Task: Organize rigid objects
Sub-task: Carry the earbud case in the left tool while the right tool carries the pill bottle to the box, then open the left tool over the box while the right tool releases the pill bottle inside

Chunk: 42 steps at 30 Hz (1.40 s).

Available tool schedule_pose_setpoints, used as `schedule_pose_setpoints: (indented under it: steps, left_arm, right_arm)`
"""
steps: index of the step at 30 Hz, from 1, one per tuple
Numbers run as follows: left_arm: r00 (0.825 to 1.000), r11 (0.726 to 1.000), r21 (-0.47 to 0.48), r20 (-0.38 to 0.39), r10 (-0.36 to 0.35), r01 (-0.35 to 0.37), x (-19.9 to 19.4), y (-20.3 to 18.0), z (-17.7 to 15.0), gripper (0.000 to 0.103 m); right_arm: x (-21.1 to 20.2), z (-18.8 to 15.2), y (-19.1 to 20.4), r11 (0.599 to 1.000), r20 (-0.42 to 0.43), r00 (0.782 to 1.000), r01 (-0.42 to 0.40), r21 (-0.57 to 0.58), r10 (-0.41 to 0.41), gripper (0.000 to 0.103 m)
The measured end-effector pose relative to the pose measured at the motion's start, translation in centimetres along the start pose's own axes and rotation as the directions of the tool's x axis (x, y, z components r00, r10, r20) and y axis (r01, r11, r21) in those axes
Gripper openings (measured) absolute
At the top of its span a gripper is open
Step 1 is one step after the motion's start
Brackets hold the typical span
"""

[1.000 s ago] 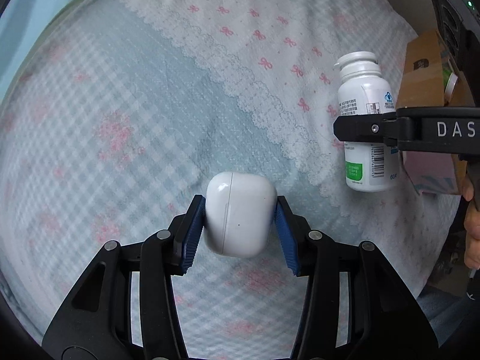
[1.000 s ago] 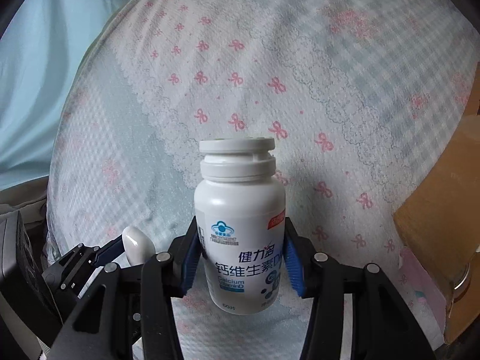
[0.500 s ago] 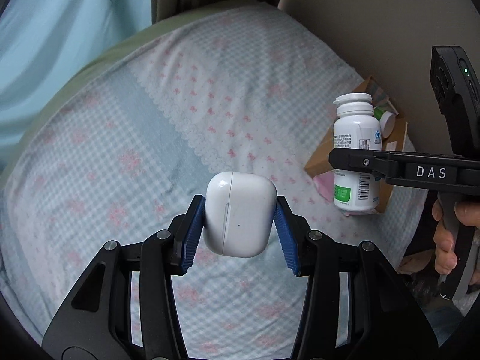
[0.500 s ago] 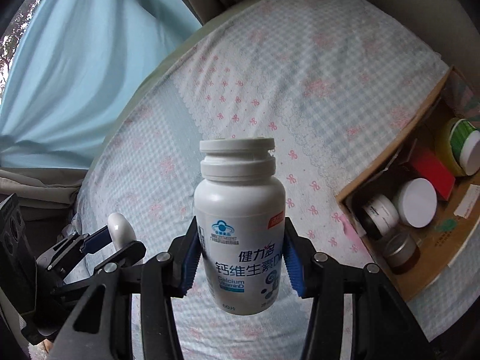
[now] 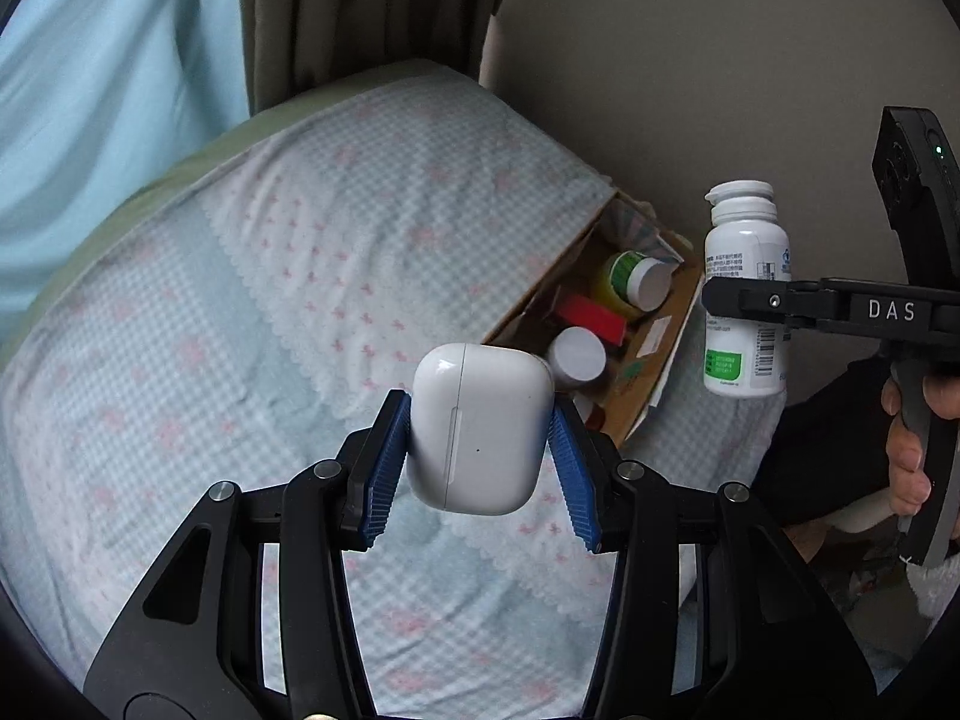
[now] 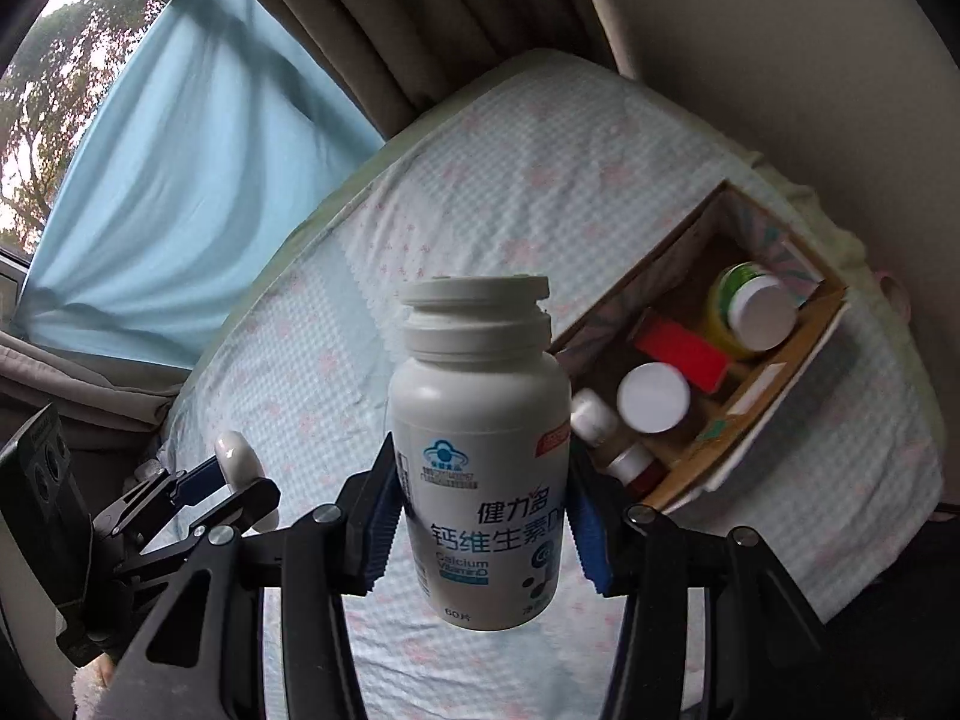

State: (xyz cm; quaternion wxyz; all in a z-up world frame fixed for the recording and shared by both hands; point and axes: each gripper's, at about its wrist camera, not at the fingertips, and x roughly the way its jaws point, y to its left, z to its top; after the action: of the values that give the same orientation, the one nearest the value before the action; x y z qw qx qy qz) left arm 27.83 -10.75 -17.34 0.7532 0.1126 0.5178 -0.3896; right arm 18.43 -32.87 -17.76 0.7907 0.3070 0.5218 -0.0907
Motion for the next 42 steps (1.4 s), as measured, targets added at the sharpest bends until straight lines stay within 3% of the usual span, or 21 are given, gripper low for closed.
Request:
schedule_pose_setpoints:
  steps: [3,6,14,21,30,38,42]
  left_arm:
    - [1.000,1.000,-0.019,0.003,0.005,-0.005,0.6,-2.2,0.3,0.043]
    - [1.000,0.998,-0.061,0.019,0.022,-0.020,1.8,-3.8,0.7,0.043]
    - [0.997,0.966,-0.249,0.008,0.075,-0.071,6.8,-7.3,2.0,0.043]
    - [0.992,0.922,-0.367,-0.064,0.111,-0.127,12.4,-8.2,2.4,0.043]
    - [0.978,0.913,-0.370,-0.176,0.111,-0.170,20.0,-8.0,4.6,0.043]
    - [0.952,0.931,-0.298,-0.279,0.125,-0.210,27.2,-7.9,5.9,0.043]
    - [0.943,0.931,-0.295,-0.311,0.121,-0.216,29.2,-7.8,5.3,0.043]
  right_arm:
    - [-1.8,1.1,-2.5,1.000,-0.007,1.000,-0.008,-0.023,0.007,0.046]
    - [-3.1,2.6,-4.8,0.993,-0.012,0.999,0.030,-0.117,-0.031,0.046]
    - [-1.5,8.6,-11.5,0.973,-0.093,0.995,0.017,-0.230,-0.039,0.046]
    - [4.6,12.3,-15.9,0.992,-0.204,0.977,-0.089,-0.093,0.068,0.046]
    - [12.2,13.0,-19.0,0.961,-0.233,0.945,-0.182,0.207,0.229,0.046]
    - [15.7,11.8,-18.7,0.958,-0.179,0.969,-0.118,0.261,0.168,0.046]
    - [16.7,10.7,-18.0,0.977,-0.168,0.981,-0.059,0.206,0.095,0.046]
